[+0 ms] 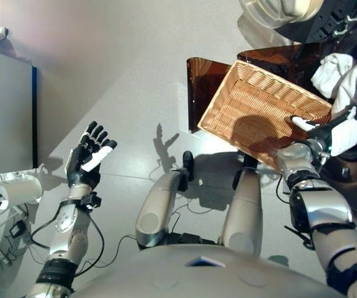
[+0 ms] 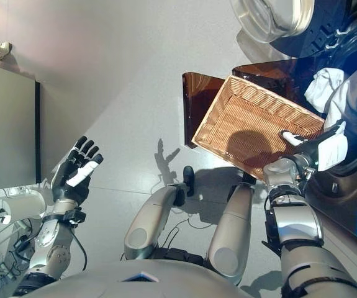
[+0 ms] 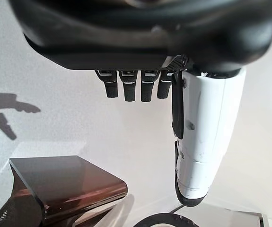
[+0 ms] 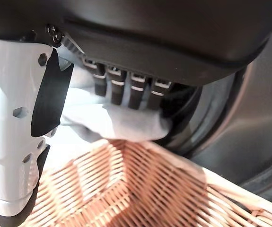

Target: Pick up the clothes and place them into the washing machine

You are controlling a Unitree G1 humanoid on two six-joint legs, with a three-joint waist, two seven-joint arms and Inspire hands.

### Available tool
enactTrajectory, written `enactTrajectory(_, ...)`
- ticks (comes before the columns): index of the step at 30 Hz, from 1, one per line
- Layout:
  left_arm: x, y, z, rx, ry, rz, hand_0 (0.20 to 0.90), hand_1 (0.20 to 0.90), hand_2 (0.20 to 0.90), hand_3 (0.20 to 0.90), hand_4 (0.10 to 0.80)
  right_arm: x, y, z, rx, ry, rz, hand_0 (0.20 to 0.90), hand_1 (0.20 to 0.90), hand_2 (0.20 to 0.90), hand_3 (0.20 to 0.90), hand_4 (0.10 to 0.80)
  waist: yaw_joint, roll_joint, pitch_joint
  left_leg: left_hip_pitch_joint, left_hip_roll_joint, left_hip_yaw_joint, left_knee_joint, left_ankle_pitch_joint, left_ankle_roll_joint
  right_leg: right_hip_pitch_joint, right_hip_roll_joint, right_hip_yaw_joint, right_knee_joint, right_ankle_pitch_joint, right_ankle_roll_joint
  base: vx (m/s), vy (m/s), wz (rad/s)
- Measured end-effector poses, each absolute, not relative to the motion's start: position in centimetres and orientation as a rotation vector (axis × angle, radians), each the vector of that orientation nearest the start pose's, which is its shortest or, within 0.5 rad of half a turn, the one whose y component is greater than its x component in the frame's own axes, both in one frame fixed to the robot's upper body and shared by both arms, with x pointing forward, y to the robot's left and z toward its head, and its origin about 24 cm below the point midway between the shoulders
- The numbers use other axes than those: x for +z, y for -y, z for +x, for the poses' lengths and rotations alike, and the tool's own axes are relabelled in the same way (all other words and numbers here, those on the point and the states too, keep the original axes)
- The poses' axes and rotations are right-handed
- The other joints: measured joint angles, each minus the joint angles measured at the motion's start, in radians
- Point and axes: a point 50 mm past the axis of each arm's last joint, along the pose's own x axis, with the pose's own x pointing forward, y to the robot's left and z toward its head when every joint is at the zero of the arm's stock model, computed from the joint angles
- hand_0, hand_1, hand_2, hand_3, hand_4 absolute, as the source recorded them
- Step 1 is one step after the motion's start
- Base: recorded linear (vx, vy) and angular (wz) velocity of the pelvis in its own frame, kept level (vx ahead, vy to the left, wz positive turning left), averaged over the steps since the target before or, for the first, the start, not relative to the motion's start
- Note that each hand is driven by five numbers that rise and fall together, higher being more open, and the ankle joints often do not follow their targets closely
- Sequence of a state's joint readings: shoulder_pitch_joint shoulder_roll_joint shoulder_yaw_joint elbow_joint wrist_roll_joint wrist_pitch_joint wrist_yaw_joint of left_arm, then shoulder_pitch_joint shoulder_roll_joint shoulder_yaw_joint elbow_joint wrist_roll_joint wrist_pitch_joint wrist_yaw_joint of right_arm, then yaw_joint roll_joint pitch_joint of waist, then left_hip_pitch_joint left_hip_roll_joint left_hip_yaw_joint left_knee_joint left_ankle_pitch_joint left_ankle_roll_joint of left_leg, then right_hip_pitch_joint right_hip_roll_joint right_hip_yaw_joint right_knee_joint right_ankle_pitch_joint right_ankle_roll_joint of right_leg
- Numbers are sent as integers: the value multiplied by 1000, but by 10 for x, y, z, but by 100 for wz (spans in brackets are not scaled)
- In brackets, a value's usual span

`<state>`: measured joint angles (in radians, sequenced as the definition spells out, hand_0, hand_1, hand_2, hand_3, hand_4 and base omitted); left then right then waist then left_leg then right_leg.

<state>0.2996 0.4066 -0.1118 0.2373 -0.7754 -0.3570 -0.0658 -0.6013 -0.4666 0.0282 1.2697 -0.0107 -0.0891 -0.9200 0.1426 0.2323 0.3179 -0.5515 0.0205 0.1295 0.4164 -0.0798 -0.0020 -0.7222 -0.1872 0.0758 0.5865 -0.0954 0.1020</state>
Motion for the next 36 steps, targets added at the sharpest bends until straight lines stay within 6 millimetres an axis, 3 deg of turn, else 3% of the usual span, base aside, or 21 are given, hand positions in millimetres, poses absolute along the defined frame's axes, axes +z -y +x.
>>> enactTrajectory(10,-27,-247,166,166,-169,-323,900,900,900,900,800,36,338,293,-1135,-271,-678,900,900,900,900,800,-17,-4,-1,-6,3,0,7,-2,0,-3,2,-2,4,-1,-2,-6,-8,0)
enactTrajectory(17,-26,-248,165,161,-169,-317,900,900,900,900,800,53,349,296,-1140,-219,-746,900,900,900,900,800,-16,-13,-3,-72,18,-3,109,-43,-2,-54,11,2,69,-18,-14,-3,-4,0)
enactTrajectory(24,-25,-251,163,161,-164,-311,900,900,900,900,800,59,346,305,-1040,-207,-806,900,900,900,900,800,-19,-31,4,-129,23,-19,218,-92,-6,-99,16,9,152,-49,-10,31,-12,0)
enactTrajectory(36,-25,-253,159,167,-168,-310,900,900,900,900,800,71,350,311,-1004,-181,-838,900,900,900,900,800,-19,-52,28,-194,33,-8,269,-102,-1,-163,17,22,187,-48,-10,-13,-3,-2)
